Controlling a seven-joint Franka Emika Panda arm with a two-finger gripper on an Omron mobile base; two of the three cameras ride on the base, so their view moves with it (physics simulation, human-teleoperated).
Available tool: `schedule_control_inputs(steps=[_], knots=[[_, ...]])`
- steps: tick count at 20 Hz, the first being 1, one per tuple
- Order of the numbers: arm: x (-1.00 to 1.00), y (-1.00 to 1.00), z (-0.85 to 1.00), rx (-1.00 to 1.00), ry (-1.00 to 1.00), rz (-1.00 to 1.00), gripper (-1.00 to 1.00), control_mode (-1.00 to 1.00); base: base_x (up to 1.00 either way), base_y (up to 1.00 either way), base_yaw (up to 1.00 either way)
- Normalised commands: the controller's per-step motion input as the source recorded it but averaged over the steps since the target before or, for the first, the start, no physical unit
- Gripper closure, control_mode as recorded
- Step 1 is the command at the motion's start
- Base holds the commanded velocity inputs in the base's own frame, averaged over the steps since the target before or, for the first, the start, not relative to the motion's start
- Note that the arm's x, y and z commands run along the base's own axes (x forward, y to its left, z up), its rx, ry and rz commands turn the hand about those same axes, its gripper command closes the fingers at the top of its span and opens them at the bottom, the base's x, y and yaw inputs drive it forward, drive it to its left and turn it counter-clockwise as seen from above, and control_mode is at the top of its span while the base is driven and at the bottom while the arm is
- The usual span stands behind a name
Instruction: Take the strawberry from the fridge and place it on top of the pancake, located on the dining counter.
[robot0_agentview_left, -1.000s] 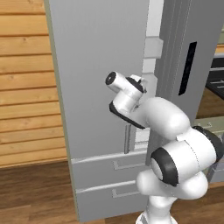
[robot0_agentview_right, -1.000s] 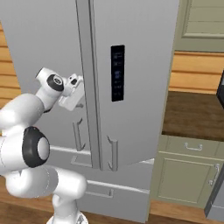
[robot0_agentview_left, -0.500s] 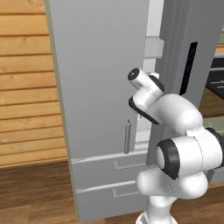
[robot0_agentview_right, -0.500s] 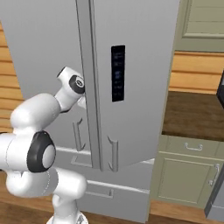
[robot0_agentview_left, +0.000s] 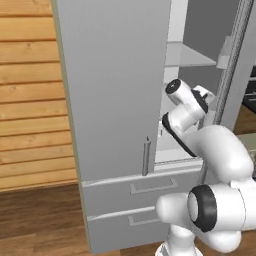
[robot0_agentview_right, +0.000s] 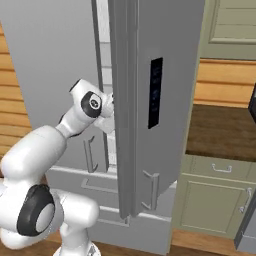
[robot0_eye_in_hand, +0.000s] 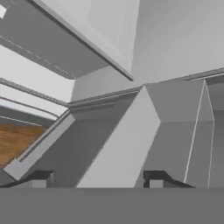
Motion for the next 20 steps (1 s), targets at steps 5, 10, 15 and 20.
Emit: schedule_control_inputs(steps=[5,10,15,20], knots=[[-0.44,-1.0,0.03,0.07,-0.03,-0.18,-1.0,-1.0,0.0,0.0,0.0],[0.0,-1.0,0.01,0.06,0.0,-0.09,-1.0,-1.0,0.0,0.0,0.0],[0.0,-1.0,0.03,0.05,-0.01,-0.03,-1.0,-1.0,0.0,0.0,0.0],[-0.64,-0.39,0.03,0.04,-0.17,0.0,-1.0,-1.0,0.0,0.0,0.0]])
